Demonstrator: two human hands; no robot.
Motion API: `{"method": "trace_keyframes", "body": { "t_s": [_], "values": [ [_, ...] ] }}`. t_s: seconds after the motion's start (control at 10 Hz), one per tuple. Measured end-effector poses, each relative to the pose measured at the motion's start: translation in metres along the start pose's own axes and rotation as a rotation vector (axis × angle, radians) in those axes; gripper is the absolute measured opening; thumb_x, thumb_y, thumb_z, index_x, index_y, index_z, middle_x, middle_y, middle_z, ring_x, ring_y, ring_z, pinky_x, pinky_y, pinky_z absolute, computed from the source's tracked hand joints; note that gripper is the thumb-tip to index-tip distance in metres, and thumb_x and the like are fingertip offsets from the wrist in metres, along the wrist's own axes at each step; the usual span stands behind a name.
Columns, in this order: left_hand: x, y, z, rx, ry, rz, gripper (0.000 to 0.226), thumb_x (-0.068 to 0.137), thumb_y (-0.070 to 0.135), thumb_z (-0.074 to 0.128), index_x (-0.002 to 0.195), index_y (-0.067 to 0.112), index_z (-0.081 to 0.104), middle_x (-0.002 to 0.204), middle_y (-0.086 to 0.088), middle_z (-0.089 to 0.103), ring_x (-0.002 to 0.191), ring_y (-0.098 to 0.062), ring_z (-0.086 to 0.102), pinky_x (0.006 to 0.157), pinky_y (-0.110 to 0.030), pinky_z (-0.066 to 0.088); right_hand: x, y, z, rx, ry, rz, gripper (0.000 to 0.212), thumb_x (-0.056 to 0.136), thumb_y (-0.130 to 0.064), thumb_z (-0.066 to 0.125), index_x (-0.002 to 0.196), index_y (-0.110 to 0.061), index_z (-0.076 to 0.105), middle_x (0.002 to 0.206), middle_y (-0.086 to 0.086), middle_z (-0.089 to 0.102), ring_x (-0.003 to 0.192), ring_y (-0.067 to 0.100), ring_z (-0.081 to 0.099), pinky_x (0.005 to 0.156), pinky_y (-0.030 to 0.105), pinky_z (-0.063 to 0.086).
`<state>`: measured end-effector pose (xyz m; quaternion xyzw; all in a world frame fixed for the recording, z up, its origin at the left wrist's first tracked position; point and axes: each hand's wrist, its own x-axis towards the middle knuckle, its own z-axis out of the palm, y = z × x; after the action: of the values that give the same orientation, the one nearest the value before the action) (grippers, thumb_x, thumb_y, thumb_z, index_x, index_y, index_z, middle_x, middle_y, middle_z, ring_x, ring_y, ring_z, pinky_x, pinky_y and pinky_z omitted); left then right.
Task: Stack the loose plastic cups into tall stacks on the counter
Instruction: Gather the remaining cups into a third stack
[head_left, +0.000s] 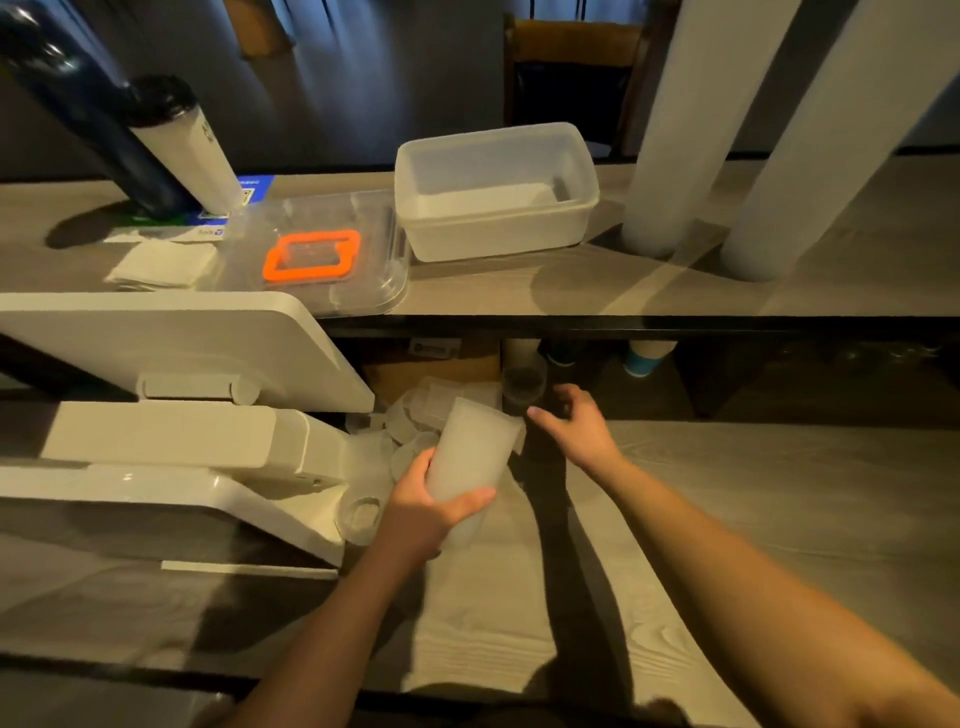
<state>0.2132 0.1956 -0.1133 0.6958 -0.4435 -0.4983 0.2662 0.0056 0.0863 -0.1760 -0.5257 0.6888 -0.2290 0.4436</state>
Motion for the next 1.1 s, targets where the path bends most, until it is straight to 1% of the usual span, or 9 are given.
{"method": "trace_keyframes", "body": {
  "t_s": [0.1, 0.2, 0.4, 0.5, 0.6, 0.7, 0.8, 0.9, 1.1],
  "values": [
    [0.004, 0.002, -0.004, 0.022, 0.035, 0.016, 0.103, 0.048, 0.066, 0.076, 0.137, 0.025, 0.045, 0.119, 0.003, 0.056, 0.099, -0.009, 0.056, 0.068, -0.022, 0.047, 0.029, -0.007, 0.003, -0.043, 0.029, 0.126, 0.063, 0.091, -0.054, 0.062, 0.138, -0.012, 0.051, 0.135, 0.009, 0.052, 0.125, 0.028, 0.052, 0.104, 0.049, 0.048],
    [0.009, 0.004, -0.004, 0.037, 0.064, 0.017, 0.087, 0.068, 0.046, 0.085, 0.141, 0.023, 0.043, 0.118, 0.005, 0.055, 0.094, -0.006, 0.054, 0.063, -0.018, 0.041, 0.047, -0.022, 0.006, -0.031, -0.008, 0.280, 0.042, 0.098, -0.044, 0.055, 0.112, -0.006, 0.066, 0.113, 0.013, 0.066, 0.103, 0.027, 0.062, 0.097, 0.045, 0.052],
    [0.019, 0.001, -0.005, 0.008, 0.064, 0.008, 0.065, 0.075, 0.036, 0.083, 0.126, 0.035, 0.042, 0.117, 0.010, 0.056, 0.095, -0.002, 0.056, 0.065, -0.018, 0.043, 0.073, -0.039, 0.014, -0.146, -0.182, 0.332, 0.051, 0.104, -0.044, 0.042, 0.131, -0.003, 0.054, 0.148, 0.014, 0.049, 0.140, 0.029, 0.041, 0.120, 0.032, 0.020],
    [0.020, 0.001, -0.006, 0.008, 0.044, 0.007, 0.067, 0.071, 0.044, 0.085, 0.124, 0.035, 0.045, 0.113, 0.016, 0.056, 0.097, -0.003, 0.057, 0.066, -0.018, 0.045, 0.087, -0.047, 0.020, -0.206, -0.240, 0.266, 0.043, 0.091, -0.045, 0.054, 0.079, -0.004, 0.047, 0.154, 0.019, 0.041, 0.146, 0.034, 0.031, 0.121, 0.026, 0.001],
    [0.022, 0.001, -0.007, -0.012, 0.038, 0.005, 0.081, 0.052, 0.064, 0.078, 0.122, 0.037, 0.047, 0.114, 0.015, 0.057, 0.099, -0.005, 0.059, 0.069, -0.021, 0.049, 0.080, -0.053, 0.018, -0.123, -0.226, 0.345, 0.061, 0.101, -0.050, 0.044, 0.133, 0.001, 0.055, 0.150, 0.018, 0.047, 0.139, 0.033, 0.042, 0.115, 0.039, 0.031],
    [0.023, -0.002, -0.010, -0.025, 0.035, 0.006, 0.083, 0.049, 0.066, 0.075, 0.122, 0.036, 0.048, 0.115, 0.012, 0.059, 0.100, -0.008, 0.060, 0.070, -0.022, 0.050, 0.076, -0.058, 0.014, -0.094, -0.256, 0.358, 0.067, 0.101, -0.055, 0.043, 0.144, -0.005, 0.048, 0.148, 0.015, 0.049, 0.138, 0.030, 0.045, 0.113, 0.037, 0.033],
    [0.024, -0.007, -0.012, -0.025, 0.027, -0.001, 0.089, 0.050, 0.065, 0.076, 0.127, 0.032, 0.048, 0.119, 0.008, 0.058, 0.104, -0.012, 0.060, 0.072, -0.024, 0.051, 0.068, -0.051, 0.010, -0.097, -0.227, 0.369, 0.062, 0.100, -0.052, 0.047, 0.142, -0.007, 0.050, 0.145, 0.015, 0.051, 0.136, 0.031, 0.046, 0.114, 0.038, 0.034],
    [0.025, -0.007, -0.010, -0.007, 0.019, -0.010, 0.085, 0.058, 0.058, 0.081, 0.130, 0.031, 0.045, 0.120, 0.008, 0.056, 0.102, -0.009, 0.058, 0.068, -0.021, 0.047, 0.055, -0.038, 0.004, -0.103, -0.153, 0.407, 0.044, 0.092, -0.050, 0.062, 0.115, -0.013, 0.063, 0.124, 0.014, 0.064, 0.113, 0.028, 0.061, 0.102, 0.040, 0.048],
    [0.025, -0.006, 0.000, 0.023, -0.014, 0.019, 0.098, 0.048, 0.060, 0.080, 0.134, 0.025, 0.049, 0.118, 0.005, 0.059, 0.101, -0.010, 0.059, 0.071, -0.021, 0.047, 0.018, -0.015, -0.018, 0.020, -0.098, 0.572, 0.064, 0.090, -0.038, 0.070, 0.140, -0.011, 0.042, 0.136, 0.019, 0.053, 0.120, 0.037, 0.055, 0.083, 0.043, 0.051]
  ]
}}
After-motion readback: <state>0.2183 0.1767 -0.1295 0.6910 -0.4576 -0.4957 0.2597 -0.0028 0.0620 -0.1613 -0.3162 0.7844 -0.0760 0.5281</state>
